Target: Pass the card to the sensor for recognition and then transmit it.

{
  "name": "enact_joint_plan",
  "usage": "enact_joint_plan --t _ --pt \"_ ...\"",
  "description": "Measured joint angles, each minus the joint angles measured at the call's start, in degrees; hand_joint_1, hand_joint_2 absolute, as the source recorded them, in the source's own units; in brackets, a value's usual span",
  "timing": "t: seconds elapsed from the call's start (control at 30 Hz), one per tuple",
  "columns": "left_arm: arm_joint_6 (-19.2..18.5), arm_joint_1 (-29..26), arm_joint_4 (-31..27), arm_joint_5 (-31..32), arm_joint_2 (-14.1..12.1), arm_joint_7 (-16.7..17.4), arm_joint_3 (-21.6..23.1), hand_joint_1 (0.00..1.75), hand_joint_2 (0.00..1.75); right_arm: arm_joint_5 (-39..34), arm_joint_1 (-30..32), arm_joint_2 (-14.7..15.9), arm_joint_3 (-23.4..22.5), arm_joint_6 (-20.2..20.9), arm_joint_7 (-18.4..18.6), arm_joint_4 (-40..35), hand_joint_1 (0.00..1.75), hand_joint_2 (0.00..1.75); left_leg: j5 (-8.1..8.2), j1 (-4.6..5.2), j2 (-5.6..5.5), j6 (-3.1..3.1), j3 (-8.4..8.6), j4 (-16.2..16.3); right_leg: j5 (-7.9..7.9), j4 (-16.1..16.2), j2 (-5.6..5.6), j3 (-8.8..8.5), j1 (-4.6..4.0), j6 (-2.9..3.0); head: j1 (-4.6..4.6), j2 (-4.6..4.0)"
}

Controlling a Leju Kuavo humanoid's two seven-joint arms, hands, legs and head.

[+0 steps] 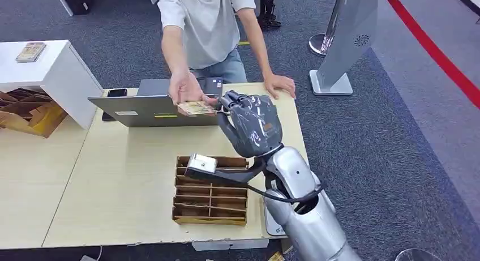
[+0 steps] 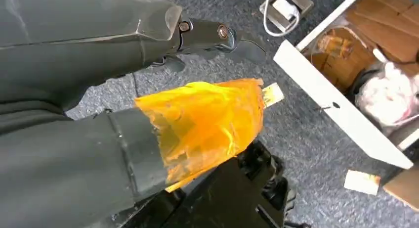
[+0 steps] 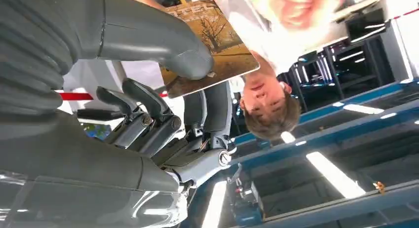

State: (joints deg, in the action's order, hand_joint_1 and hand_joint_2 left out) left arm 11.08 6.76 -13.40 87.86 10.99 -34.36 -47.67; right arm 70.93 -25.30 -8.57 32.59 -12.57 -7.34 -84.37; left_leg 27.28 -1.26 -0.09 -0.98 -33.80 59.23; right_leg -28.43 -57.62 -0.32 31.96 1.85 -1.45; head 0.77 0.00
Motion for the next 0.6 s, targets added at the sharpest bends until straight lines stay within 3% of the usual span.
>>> enact_joint_plan --t 0.6 --pt "0.72 -0.08 0.0 -0.26 0.92 -0.07 0.79 0.0 0.0 -1.48 -1.74 -1.49 1.36 1.05 -0.98 1.91 1.75 1.75 0.0 0.0 -0.01 0.0 0.0 0.0 0.0 -0.01 0.0 0.0 0.0 0.0 -0.02 0.0"
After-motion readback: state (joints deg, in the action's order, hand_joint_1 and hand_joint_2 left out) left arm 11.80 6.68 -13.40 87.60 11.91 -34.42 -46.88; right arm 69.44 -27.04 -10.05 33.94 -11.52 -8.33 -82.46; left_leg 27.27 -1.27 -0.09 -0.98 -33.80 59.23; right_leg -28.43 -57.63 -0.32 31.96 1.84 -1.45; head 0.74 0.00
